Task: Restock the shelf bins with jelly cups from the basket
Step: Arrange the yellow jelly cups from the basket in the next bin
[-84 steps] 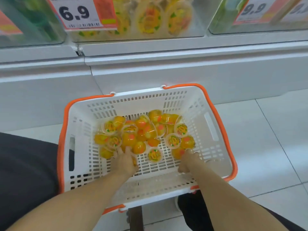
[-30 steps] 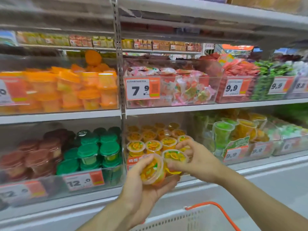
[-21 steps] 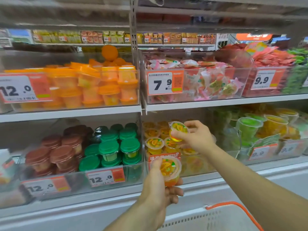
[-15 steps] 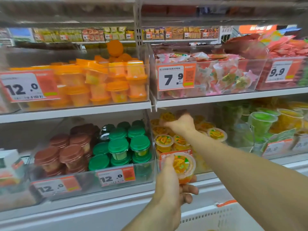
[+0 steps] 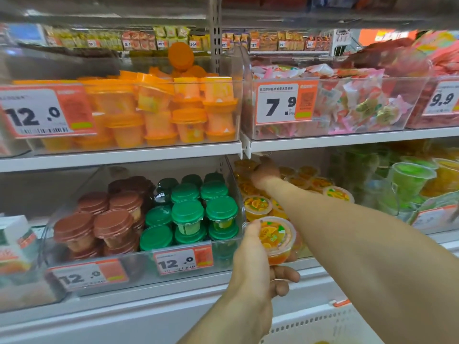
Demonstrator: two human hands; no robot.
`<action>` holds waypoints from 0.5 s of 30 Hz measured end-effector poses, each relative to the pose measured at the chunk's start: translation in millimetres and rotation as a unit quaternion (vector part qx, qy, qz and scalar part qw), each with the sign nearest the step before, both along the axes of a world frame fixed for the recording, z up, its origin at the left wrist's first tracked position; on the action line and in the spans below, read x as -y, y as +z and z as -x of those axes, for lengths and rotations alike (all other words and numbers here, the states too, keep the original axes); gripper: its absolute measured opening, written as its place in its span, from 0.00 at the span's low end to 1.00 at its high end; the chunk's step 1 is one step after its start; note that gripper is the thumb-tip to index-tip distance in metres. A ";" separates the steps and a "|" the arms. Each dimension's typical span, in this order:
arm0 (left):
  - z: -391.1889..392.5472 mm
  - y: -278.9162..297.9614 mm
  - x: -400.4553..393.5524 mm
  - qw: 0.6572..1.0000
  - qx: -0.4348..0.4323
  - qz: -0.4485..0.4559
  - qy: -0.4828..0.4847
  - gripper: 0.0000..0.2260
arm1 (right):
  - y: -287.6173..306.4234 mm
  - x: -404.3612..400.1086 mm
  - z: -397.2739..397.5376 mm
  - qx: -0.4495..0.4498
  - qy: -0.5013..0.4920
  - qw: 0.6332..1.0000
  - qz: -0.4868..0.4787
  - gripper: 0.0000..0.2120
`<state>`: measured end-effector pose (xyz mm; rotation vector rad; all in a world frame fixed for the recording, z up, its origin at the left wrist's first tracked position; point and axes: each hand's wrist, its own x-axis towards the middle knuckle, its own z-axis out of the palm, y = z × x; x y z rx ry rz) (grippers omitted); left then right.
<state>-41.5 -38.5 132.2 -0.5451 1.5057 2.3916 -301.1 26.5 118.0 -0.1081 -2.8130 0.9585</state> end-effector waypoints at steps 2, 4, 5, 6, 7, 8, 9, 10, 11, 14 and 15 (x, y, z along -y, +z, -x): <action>0.3 0.7 0.7 1.000 -0.002 -0.002 0.006 0.23 | 7.5 -2.0 -7.5 0.009 0.000 1.000 0.019 0.34; -0.4 2.1 0.5 1.000 -0.008 -0.004 0.011 0.22 | 18.4 -9.1 -26.0 0.026 0.010 1.000 0.011 0.28; -0.6 3.2 0.5 1.000 -0.013 -0.004 0.015 0.22 | 22.9 -15.6 -37.5 0.023 0.005 1.000 0.009 0.22; -1.0 4.3 0.6 1.000 -0.018 -0.002 0.020 0.22 | 26.6 -22.7 -50.7 0.008 -0.004 1.000 0.023 0.17; -0.9 5.5 1.0 0.999 -0.024 0.002 0.023 0.21 | 28.6 -30.3 -63.2 -0.003 -0.009 0.998 0.069 0.13; -0.7 6.6 1.1 0.999 -0.031 0.009 0.025 0.21 | 31.5 -37.2 -79.5 -0.006 0.006 0.991 0.135 0.10; -0.5 7.6 1.0 0.999 -0.036 0.018 0.026 0.21 | 34.9 -44.4 -97.0 0.006 0.043 0.979 0.198 0.09; -0.4 8.6 0.2 0.998 -0.041 0.028 0.026 0.21 | 39.9 -52.5 -115.6 0.032 0.092 0.964 0.249 0.11; 0.0 9.4 -0.7 0.998 -0.045 0.036 0.027 0.21 | 45.7 -61.3 -133.6 0.065 0.154 0.945 0.279 0.13; 0.3 10.8 -4.9 0.996 -0.062 0.059 0.026 0.22 | 62.5 -84.7 -182.7 0.170 0.368 0.870 0.281 0.23; 1.2 10.3 -7.1 0.995 -0.070 0.069 0.022 0.23 | 63.3 -90.2 -191.9 0.181 0.419 0.851 0.259 0.27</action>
